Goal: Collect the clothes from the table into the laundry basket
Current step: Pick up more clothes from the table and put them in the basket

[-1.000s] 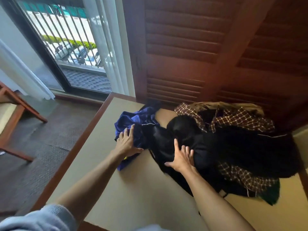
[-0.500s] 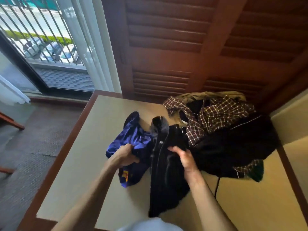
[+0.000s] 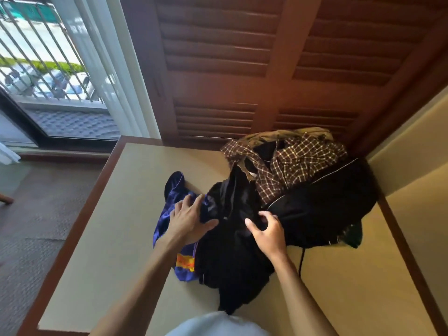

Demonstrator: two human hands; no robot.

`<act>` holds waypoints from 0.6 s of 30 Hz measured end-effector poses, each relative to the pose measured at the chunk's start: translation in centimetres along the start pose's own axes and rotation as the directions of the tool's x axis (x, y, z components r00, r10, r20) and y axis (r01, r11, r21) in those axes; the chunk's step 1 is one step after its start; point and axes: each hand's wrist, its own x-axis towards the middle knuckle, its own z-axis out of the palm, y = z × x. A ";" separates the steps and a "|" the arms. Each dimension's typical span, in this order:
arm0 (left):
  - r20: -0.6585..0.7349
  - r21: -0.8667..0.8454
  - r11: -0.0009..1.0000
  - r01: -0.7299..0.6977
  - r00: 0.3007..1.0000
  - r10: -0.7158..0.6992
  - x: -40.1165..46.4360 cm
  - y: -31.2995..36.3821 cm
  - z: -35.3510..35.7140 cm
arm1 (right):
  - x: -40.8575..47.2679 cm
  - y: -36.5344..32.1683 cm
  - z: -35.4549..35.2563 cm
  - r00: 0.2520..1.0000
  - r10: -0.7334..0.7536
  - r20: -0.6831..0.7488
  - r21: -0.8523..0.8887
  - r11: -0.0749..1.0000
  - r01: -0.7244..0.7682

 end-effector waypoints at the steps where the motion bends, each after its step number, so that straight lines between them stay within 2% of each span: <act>1: -0.019 0.050 0.998 -0.035 0.999 0.036 0.1 1.1 0.7 | 0.2 0.0 -1.3 0.988 -0.042 -0.151 0.035 0.998 0.048; 3: -0.019 0.128 0.985 -0.116 0.993 0.119 0.7 3.3 2.4 | 1.5 0.7 -4.3 0.893 -0.072 -0.444 -0.073 0.996 0.044; 5: 0.071 0.193 0.961 -0.199 0.979 0.189 1.4 5.1 4.4 | 3.6 2.0 -7.5 0.837 0.032 -0.546 -0.169 0.974 -0.147; 7: 0.209 0.206 0.951 -0.230 0.960 0.187 2.4 5.9 7.0 | 6.1 3.9 -10.2 0.860 0.250 -0.444 -0.136 0.931 -0.340; 9: 0.284 0.152 0.965 -0.213 0.945 0.164 3.3 5.8 9.3 | 7.3 4.8 -11.6 0.902 0.365 -0.229 -0.080 0.917 -0.391; 10: 0.288 0.120 0.972 -0.201 0.944 0.160 3.6 5.7 10.1 | 7.4 4.9 -11.7 0.921 0.360 -0.151 -0.043 0.928 -0.370; 12: 0.272 0.088 0.976 -0.199 0.947 0.168 4.0 5.4 10.9 | 6.8 4.3 -11.3 0.948 0.255 -0.189 0.005 0.966 -0.259; 15: 0.247 0.077 0.976 -0.206 0.952 0.182 4.2 5.3 10.7 | 5.1 1.6 -9.6 0.933 -0.081 -0.350 -0.020 0.997 0.079; 17: 0.274 0.032 0.978 -0.207 0.943 0.190 4.6 5.3 10.2 | 2.8 -0.9 -7.8 0.912 -0.267 -0.313 0.014 0.958 0.285; 18: 0.307 -0.049 0.981 -0.190 0.931 0.196 4.9 5.2 9.6 | 1.5 -1.8 -6.6 0.914 -0.328 -0.239 0.062 0.934 0.351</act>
